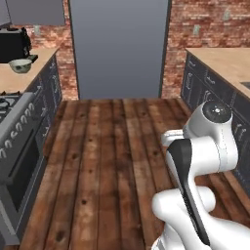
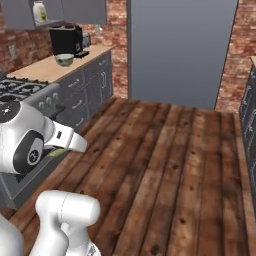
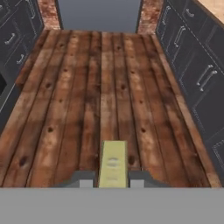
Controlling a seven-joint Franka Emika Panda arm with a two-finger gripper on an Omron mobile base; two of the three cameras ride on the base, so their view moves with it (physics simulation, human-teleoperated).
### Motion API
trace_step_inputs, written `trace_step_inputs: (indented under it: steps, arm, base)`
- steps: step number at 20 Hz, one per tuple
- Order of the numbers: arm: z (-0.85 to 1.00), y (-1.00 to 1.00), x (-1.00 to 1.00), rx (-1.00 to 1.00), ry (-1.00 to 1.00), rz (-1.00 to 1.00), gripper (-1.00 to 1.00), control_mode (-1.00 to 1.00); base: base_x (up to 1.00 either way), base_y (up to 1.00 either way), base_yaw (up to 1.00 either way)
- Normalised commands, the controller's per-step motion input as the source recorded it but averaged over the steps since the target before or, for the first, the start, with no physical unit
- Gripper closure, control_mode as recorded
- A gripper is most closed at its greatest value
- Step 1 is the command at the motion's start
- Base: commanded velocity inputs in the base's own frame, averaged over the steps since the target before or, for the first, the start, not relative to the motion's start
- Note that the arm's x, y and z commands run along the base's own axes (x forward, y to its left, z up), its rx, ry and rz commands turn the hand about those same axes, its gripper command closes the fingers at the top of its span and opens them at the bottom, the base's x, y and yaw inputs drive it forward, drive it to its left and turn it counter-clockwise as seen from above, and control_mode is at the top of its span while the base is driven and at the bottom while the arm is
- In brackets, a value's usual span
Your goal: Pick the egg and butter from the fridge and place them by the bowl for mixing.
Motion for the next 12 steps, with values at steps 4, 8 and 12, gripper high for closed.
trace_step_inputs:
  steps: [4, 8, 12]
  arm:
    - [0.00, 0.00, 0.00, 0.00, 0.00, 0.00, 1.00, 1.00]
    - [0.00, 0.00, 0.00, 0.00, 0.00, 0.00, 1.00, 1.00]
    - [0.00, 0.00, 0.00, 0.00, 0.00, 0.00, 1.00, 1.00]
  base:
    - [1.00, 0.04, 0.00]
    - [1.00, 0.04, 0.05]
    - [1.00, 0.02, 0.13]
